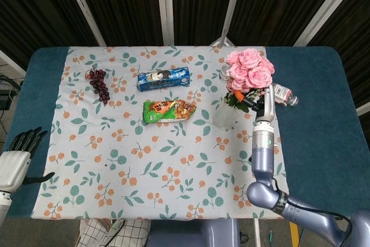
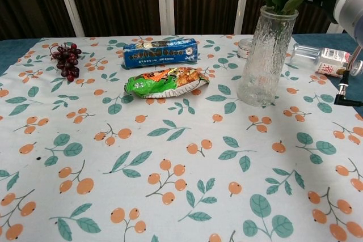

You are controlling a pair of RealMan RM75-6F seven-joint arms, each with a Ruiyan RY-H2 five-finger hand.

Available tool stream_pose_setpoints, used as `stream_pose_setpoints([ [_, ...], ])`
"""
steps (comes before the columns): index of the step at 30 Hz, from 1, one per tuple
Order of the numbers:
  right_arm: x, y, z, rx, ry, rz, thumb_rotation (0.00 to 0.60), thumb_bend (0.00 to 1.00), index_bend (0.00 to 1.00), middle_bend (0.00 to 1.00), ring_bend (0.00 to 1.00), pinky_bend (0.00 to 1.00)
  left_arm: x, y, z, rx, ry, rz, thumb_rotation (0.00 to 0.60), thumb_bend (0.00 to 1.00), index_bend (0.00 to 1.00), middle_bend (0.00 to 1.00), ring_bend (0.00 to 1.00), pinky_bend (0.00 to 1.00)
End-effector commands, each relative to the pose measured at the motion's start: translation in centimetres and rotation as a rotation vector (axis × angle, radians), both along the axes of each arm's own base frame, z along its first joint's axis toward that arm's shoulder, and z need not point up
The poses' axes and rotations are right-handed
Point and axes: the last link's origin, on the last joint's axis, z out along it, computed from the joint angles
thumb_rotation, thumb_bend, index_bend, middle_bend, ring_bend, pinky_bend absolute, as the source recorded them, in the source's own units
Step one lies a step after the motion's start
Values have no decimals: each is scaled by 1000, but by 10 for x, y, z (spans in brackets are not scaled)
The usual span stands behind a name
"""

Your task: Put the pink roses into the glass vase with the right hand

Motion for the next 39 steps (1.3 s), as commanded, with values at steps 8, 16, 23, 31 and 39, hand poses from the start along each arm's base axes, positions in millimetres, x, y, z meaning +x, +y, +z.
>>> stream_pose_setpoints([
  [8, -4, 7, 2, 6, -11, -7, 600, 320, 215, 329, 290, 227, 0, 0, 0, -1, -4, 1, 600, 0, 0, 0, 0, 0],
  [16, -8, 15, 3, 14, -20, -10, 600, 319, 216, 329, 290, 227, 0, 0, 0, -3, -6, 3, 600, 0, 0, 0, 0, 0],
  [23, -10, 23, 1, 37, 7, 12, 600, 319, 37, 181, 150, 104, 1, 0, 0, -5, -7, 3, 600, 0, 0, 0, 0, 0],
  [31, -7, 32, 4, 89, 78, 79, 600, 319, 0, 0, 0, 0, 1, 0, -1, -6, -9, 2, 600, 0, 0, 0, 0, 0],
  [39, -9, 38, 13, 110, 119, 92, 600, 319, 0, 0, 0, 0, 2, 0, -1, -7, -13, 3, 600, 0, 0, 0, 0, 0],
])
